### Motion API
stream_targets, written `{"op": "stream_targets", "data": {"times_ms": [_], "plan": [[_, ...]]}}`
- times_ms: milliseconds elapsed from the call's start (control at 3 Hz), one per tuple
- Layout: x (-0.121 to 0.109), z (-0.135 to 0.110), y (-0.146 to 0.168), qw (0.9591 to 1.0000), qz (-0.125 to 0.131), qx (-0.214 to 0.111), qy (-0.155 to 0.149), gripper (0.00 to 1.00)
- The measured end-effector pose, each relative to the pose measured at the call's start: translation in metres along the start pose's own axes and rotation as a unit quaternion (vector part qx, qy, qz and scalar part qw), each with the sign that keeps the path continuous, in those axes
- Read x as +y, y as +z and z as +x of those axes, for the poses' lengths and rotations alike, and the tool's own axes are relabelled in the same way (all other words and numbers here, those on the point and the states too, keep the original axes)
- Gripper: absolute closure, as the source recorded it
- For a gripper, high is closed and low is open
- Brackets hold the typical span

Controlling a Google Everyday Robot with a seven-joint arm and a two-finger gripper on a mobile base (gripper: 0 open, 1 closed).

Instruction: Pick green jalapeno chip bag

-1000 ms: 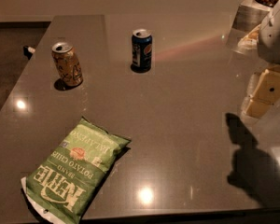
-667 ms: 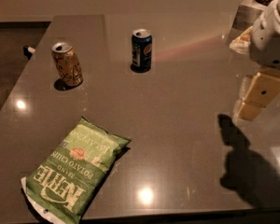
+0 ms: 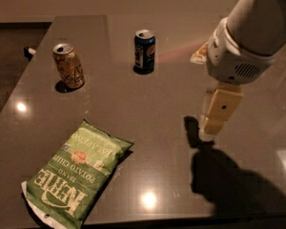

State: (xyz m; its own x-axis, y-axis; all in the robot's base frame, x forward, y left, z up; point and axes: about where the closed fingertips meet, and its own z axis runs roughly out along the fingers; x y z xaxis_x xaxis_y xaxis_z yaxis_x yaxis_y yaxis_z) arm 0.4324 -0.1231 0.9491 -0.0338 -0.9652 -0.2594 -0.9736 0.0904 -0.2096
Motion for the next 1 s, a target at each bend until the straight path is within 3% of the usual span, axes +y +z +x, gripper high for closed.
{"op": "stream_targets", "data": {"times_ms": [333, 667, 1000], "plan": [[0.0, -0.026, 0.028, 0.9992, -0.029, -0.012, -0.027, 0.0], [0.012, -0.056, 0.066, 0.9949, -0.077, -0.02, -0.062, 0.0], [0.022, -0.072, 0.089, 0.991, -0.104, -0.025, -0.081, 0.0]]}}
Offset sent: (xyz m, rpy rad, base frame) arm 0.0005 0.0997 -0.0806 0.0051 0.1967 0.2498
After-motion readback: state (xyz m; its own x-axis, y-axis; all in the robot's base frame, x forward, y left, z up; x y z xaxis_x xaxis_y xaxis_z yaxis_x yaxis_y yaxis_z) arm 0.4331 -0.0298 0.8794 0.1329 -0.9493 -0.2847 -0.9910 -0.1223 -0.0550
